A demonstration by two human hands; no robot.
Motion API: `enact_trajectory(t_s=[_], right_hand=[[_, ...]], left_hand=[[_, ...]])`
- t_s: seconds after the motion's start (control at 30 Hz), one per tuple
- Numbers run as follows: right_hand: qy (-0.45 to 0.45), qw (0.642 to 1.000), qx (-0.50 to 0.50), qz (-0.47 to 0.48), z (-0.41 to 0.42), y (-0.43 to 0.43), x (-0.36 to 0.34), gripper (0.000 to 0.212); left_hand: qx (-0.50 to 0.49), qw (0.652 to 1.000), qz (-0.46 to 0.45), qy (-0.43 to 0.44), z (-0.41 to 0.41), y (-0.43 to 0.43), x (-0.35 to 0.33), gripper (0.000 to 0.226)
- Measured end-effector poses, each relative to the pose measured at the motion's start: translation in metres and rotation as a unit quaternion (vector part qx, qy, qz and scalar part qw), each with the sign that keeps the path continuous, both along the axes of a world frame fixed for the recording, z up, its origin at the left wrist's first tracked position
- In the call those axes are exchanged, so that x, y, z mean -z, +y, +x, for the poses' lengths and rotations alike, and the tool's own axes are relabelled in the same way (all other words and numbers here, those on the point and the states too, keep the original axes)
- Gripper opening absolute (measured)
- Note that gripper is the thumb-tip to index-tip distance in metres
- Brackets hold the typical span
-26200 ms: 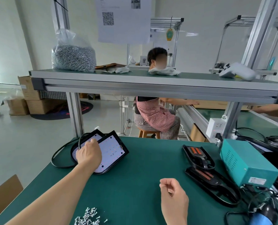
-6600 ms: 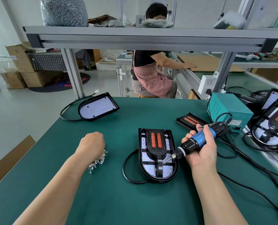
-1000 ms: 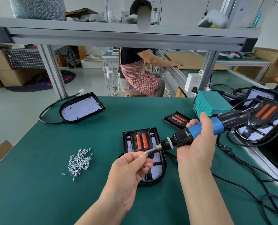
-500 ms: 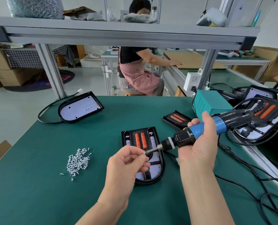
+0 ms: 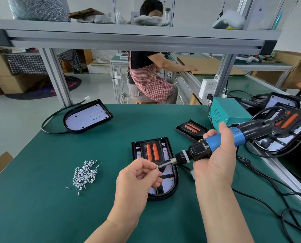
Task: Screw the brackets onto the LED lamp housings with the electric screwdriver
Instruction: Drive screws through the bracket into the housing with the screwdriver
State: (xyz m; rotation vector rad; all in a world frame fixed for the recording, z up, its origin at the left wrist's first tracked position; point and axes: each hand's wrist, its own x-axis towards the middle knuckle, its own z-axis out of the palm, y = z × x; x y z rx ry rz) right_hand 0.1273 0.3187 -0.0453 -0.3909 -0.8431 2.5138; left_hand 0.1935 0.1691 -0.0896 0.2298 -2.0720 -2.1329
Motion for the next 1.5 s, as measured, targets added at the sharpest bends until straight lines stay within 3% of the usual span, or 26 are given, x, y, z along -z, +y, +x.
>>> enact_trajectory(t_s=[0.17,0.33,0.47,0.53,0.63,0.73,0.93,1.2,1.33,1.4,1.5], right_hand=[[-0.003,1.000,0.011,0.013,0.001,-0.003,0.000,0.020],[0.002,0.999,0.027,0.029,0.002,-0.005,0.003,0.014],[-0.010,0.999,0.024,0.023,-0.001,-0.004,0.007,0.016],[-0.008,1.000,0.000,0.005,-0.003,-0.001,0.009,0.022],[0.009,0.999,-0.035,-0.010,-0.006,0.002,0.013,0.030],[0.006,0.999,-0.043,-0.011,-0.009,0.001,0.016,0.032],[-0.038,0.999,-0.010,-0.012,-0.011,-0.001,0.017,0.027],[-0.023,1.000,0.004,0.015,-0.010,0.002,0.013,0.023],[0.008,0.999,0.014,0.051,-0.014,0.008,0.004,0.024],[0.047,0.996,0.018,0.078,-0.017,0.011,-0.001,0.026],[0.096,0.984,0.016,0.146,-0.020,0.009,-0.012,0.018]], left_hand=[[-0.039,0.990,-0.127,0.052,0.007,0.004,0.002,0.034],[-0.067,0.958,-0.254,0.118,0.012,0.007,0.008,0.033],[-0.068,0.936,-0.308,0.157,0.010,0.005,0.012,0.030],[-0.042,0.946,-0.294,0.132,0.009,0.002,0.012,0.030],[0.018,0.980,-0.194,0.036,0.005,-0.002,0.007,0.030],[0.035,0.989,-0.142,-0.007,0.002,-0.005,0.002,0.028],[0.013,0.982,-0.185,0.032,0.007,0.000,0.007,0.034],[0.040,0.975,-0.214,0.037,0.000,-0.007,0.010,0.035],[-0.069,0.969,-0.225,0.073,-0.012,-0.027,0.011,0.029],[-0.128,0.974,-0.186,0.009,-0.025,-0.038,0.015,0.034],[-0.077,0.974,-0.175,-0.125,-0.045,-0.044,0.020,0.061]])
